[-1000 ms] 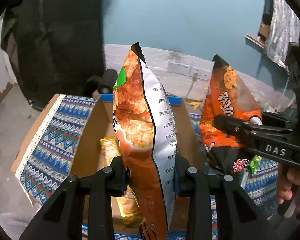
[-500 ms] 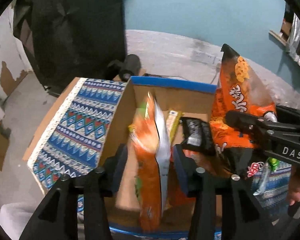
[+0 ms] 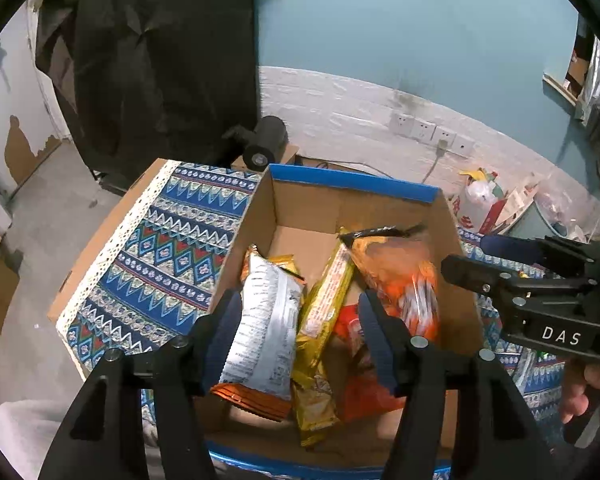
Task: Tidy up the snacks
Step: 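Move both tools back to the snack pile, then grasp the silver foil pack with the left tool while the right tool grasps the green peanut bag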
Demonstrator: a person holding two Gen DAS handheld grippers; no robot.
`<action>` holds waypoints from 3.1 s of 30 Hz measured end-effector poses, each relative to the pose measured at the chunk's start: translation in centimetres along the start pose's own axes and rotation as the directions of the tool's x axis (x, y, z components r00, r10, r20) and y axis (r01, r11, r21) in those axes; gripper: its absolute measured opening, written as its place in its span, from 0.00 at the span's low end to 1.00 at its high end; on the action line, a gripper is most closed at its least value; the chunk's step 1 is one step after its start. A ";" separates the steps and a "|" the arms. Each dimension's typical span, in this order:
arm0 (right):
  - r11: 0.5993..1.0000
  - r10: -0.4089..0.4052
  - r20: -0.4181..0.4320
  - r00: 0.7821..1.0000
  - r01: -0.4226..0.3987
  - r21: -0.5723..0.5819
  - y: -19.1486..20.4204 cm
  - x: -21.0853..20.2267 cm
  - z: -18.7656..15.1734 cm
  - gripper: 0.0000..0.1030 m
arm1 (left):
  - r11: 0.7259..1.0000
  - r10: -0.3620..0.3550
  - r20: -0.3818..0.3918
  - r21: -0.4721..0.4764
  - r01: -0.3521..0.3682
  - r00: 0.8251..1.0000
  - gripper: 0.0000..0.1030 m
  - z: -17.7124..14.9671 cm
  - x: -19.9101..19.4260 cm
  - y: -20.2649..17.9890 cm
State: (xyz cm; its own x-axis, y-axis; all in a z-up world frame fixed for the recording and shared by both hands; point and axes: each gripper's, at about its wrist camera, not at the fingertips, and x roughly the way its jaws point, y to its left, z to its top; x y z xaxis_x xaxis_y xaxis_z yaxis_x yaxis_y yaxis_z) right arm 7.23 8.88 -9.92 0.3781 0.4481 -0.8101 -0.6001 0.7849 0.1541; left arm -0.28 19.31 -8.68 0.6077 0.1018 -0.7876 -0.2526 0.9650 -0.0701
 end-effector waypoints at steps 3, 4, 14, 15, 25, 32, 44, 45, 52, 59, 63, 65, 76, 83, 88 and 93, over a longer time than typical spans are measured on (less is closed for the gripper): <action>1.000 -0.011 0.016 1.000 0.010 0.023 -0.7 -0.8 -0.1 0.68 | 1.000 -0.023 0.003 -0.001 0.023 1.000 0.60 0.0 -0.1 -0.5; 0.999 -0.015 0.018 1.000 0.014 0.033 -0.9 -1.0 -0.1 0.69 | 1.000 -0.029 0.004 -0.004 0.029 1.000 0.60 0.0 -0.1 -0.6; 0.987 -0.091 0.018 0.996 0.088 0.132 -5.0 -3.3 -1.9 0.73 | 0.993 -0.108 0.016 0.055 0.107 0.994 0.66 0.1 -0.7 -4.4; 0.985 -0.099 0.018 0.995 0.095 0.146 -5.6 -3.6 -2.2 0.73 | 0.991 -0.115 0.017 0.064 0.114 0.993 0.66 0.1 -0.7 -4.9; 0.958 -0.158 0.010 0.987 0.151 0.244 -10.6 -6.1 -4.9 0.75 | 0.972 -0.165 0.018 0.170 0.160 0.986 0.68 -0.4 -0.4 -10.3; 0.937 -0.194 0.002 0.981 0.185 0.298 -14.0 -7.9 -7.2 0.75 | 0.953 -0.195 0.011 0.239 0.187 0.981 0.70 -0.5 -0.4 -14.3; 0.882 -0.234 -0.056 0.971 0.236 0.408 -20.4 -8.8 -11.9 0.77 | 0.925 -0.218 -0.021 0.316 0.213 0.976 0.70 -0.8 1.2 -20.0; 0.874 -0.238 -0.064 0.969 0.243 0.421 -21.1 -8.8 -12.4 0.77 | 0.923 -0.217 -0.030 0.319 0.216 0.976 0.70 -0.9 1.6 -20.5; 0.822 -0.242 -0.125 0.962 0.272 0.501 -25.1 -7.7 -15.4 0.77 | 0.903 -0.213 -0.072 0.367 0.224 0.974 0.70 -1.6 4.1 -24.0; 0.757 -0.213 -0.201 0.956 0.292 0.585 -28.3 -4.9 -18.6 0.77 | 0.885 -0.198 -0.139 0.401 0.238 0.970 0.70 -2.8 7.1 -26.5; 0.727 -0.215 -0.230 0.949 0.313 0.611 -29.6 -3.5 -19.9 0.77 | 0.873 -0.184 -0.170 0.425 0.241 0.968 0.70 -3.5 8.6 -27.6; 0.717 -0.202 -0.235 0.951 0.307 0.626 -29.9 -2.8 -20.2 0.77 | 0.870 -0.180 -0.186 0.428 0.245 0.966 0.70 -3.8 9.2 -27.9; 0.765 -0.191 -0.271 0.944 0.316 0.561 -29.9 -0.6 -20.7 0.45 | 0.861 -0.198 -0.252 0.418 0.291 0.947 0.70 -4.8 11.0 -29.2; 0.809 -0.221 -0.269 0.937 0.330 0.486 -28.8 -2.5 -21.8 0.32 | 0.835 -0.265 -0.338 0.388 0.391 0.903 0.71 -6.5 10.6 -30.7; 0.819 -0.227 -0.245 0.943 0.321 0.475 -28.4 -5.0 -23.1 0.31 | 0.791 -0.260 -0.360 0.453 0.411 0.896 0.72 -8.7 9.8 -32.7; 0.825 -0.221 -0.243 0.944 0.314 0.469 -28.1 -6.6 -24.3 0.31 | 0.749 -0.231 -0.399 0.509 0.424 0.888 0.75 -11.1 10.0 -34.3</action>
State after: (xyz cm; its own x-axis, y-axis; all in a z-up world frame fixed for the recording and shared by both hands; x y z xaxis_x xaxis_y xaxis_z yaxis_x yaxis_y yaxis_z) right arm 4.48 -26.54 -22.71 0.3181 0.1455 -0.9368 -0.0459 0.9894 0.1380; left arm 6.11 -15.49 -20.89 0.2972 -0.2285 -0.9271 0.4517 0.8891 -0.0744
